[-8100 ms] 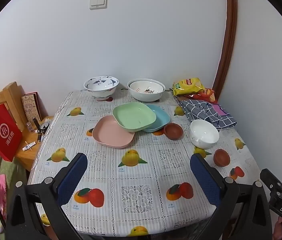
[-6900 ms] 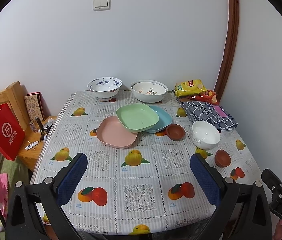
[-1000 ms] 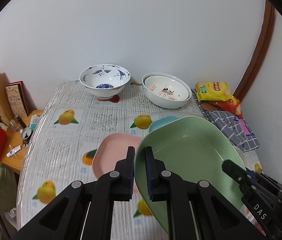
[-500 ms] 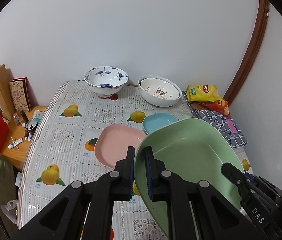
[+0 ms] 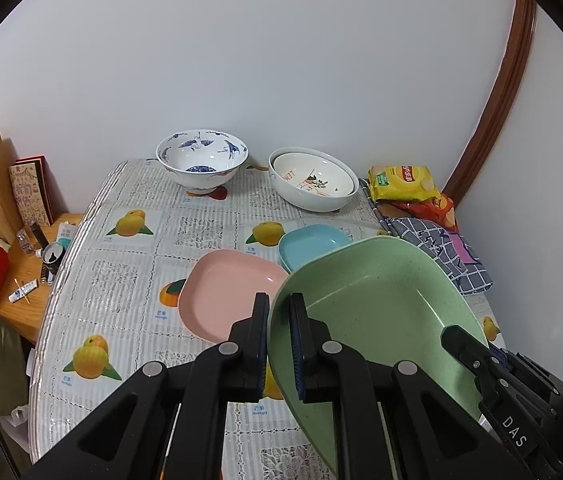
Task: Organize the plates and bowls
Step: 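Tilt and lift the green plate off the blue plate with both grippers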
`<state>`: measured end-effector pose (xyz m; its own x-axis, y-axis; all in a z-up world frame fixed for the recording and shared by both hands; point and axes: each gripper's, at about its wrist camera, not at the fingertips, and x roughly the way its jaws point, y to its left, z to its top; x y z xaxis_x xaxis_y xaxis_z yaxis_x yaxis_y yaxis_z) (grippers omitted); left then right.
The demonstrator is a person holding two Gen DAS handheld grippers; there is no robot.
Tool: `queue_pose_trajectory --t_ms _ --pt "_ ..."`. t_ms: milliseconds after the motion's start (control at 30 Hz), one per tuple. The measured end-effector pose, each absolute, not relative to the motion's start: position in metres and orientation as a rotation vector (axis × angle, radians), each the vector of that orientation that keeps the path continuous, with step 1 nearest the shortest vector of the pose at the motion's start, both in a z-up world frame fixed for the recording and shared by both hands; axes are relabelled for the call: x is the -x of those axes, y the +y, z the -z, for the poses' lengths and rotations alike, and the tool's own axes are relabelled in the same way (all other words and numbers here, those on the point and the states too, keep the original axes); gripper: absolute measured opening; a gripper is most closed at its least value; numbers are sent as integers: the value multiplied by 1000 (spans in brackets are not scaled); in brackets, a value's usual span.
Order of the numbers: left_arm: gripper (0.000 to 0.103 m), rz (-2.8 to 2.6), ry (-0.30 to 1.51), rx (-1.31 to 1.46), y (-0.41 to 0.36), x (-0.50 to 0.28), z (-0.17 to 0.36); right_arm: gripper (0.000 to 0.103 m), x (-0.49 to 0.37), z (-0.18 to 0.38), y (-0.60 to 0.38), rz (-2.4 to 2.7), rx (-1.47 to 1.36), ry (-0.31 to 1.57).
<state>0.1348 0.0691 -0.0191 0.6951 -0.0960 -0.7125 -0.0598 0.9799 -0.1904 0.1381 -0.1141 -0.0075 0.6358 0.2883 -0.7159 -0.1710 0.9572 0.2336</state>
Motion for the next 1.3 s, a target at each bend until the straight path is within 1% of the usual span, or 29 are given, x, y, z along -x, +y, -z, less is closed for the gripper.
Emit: queue_pose_trajectory --t_ms 400,900,1067,1300 --pt "10 -13 804 220 78 -147 22 9 -155 9 -104 -289 -127 844" --pt "10 -101 853 240 108 -192 47 9 -214 35 -72 -364 -98 889" --pt "10 -130 884 241 120 -203 64 9 -231 49 -58 -388 -91 906" --pt "10 -183 963 240 137 -215 103 9 -253 88 -37 -429 -88 965"
